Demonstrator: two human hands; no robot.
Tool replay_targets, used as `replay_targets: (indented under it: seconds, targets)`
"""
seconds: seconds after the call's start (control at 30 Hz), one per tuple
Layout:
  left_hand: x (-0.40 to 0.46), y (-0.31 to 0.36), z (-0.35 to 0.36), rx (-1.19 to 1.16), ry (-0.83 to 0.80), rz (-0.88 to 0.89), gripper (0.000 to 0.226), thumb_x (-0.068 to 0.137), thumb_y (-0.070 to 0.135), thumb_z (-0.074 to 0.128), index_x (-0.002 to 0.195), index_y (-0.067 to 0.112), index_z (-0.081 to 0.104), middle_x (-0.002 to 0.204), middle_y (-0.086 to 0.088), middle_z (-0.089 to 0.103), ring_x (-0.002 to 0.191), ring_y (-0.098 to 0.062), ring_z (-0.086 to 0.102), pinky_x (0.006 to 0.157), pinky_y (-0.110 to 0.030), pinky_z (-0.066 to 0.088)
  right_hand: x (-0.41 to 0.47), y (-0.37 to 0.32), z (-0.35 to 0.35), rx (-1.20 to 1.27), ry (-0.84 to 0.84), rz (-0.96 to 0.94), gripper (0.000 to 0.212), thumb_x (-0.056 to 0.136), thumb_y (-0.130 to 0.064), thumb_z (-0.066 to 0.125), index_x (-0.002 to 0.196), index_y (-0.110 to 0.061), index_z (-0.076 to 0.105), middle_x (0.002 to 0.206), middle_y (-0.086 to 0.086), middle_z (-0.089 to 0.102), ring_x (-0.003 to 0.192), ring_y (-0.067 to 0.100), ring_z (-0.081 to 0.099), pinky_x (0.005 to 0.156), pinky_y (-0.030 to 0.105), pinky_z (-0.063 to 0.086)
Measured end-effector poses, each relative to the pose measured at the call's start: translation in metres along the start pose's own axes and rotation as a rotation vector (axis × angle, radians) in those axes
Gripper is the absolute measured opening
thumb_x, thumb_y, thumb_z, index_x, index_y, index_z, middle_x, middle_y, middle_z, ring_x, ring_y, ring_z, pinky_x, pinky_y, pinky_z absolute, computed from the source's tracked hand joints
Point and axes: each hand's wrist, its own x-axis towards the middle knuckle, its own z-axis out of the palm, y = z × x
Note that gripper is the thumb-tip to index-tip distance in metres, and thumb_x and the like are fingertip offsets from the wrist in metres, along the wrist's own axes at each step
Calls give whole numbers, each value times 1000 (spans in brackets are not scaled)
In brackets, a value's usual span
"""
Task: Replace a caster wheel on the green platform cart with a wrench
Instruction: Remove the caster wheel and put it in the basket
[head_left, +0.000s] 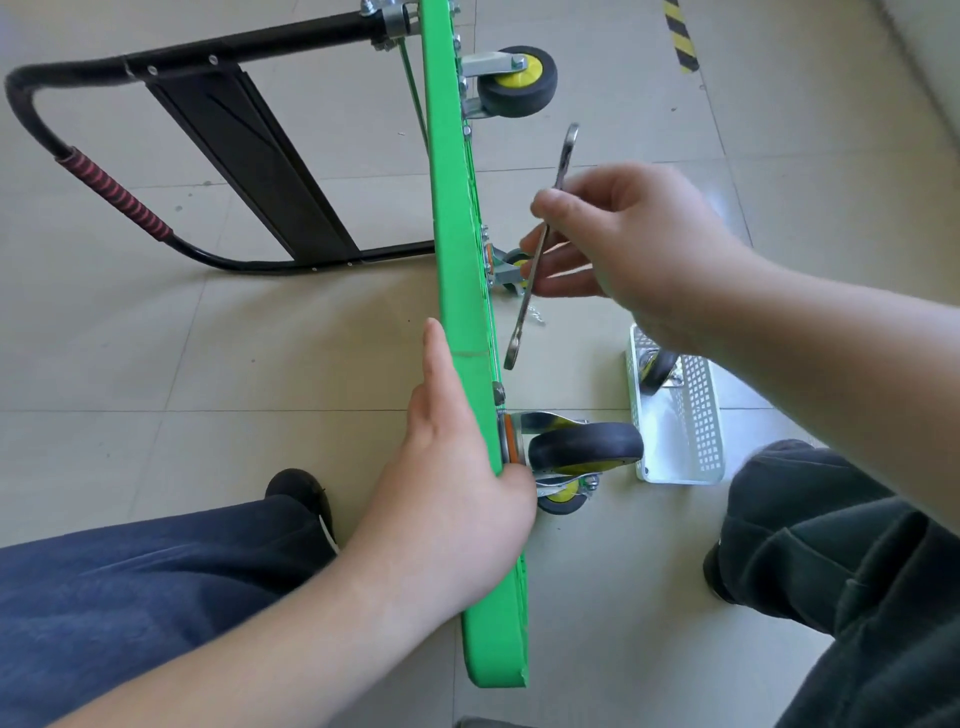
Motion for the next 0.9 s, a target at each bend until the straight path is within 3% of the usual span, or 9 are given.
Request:
replay_targets:
  seconds: [0.17, 0.37, 0.57, 0.73, 0.9]
  targets:
    - [0, 2, -2, 13, -11, -8, 113, 94, 24, 60, 150, 51, -35, 166, 16, 23, 121, -11, 56, 92, -26, 44, 17, 13, 4, -22, -49, 129, 26, 104, -18, 60, 106, 7, 66, 91, 22, 74, 63, 24, 73, 64, 32, 62]
    - [0, 3, -4, 24, -23, -19, 114, 94, 24, 60, 148, 52, -37, 167, 18, 17, 121, -11, 56, 93, -28, 46, 22, 22, 12, -6, -66, 207, 27, 103, -22, 63, 106, 5, 67, 85, 18, 67, 62, 24, 73, 66, 34, 63]
    - [-1, 5, -6, 37, -28, -19, 114, 94, 25, 59, 146, 53, -38, 163, 19, 23, 113, -13, 60, 94, -35, 52, 30, 41, 12, 76, -75, 404, 30, 103, -21, 63, 116, 6, 60, 87, 19, 69, 68, 29, 75, 66, 35, 63]
    - [0, 3, -4, 33, -34, -19, 115, 93, 24, 59, 146, 54, -38, 161, 18, 27, 105, -9, 62, 84, -30, 51, 34, 60, 19, 98, -107, 590, 30, 101, -22, 65, 116, 5, 61, 93, 19, 71, 65, 25, 75, 62, 33, 64]
    - [0, 1, -4, 17, -38, -16, 115, 94, 23, 60, 146, 54, -38, 164, 20, 21, 114, -7, 58, 89, -25, 46, 36, 58, 22, 131, -125, 589, 26, 101, -19, 65, 114, 4, 62, 88, 18, 72, 64, 25, 75, 59, 32, 63]
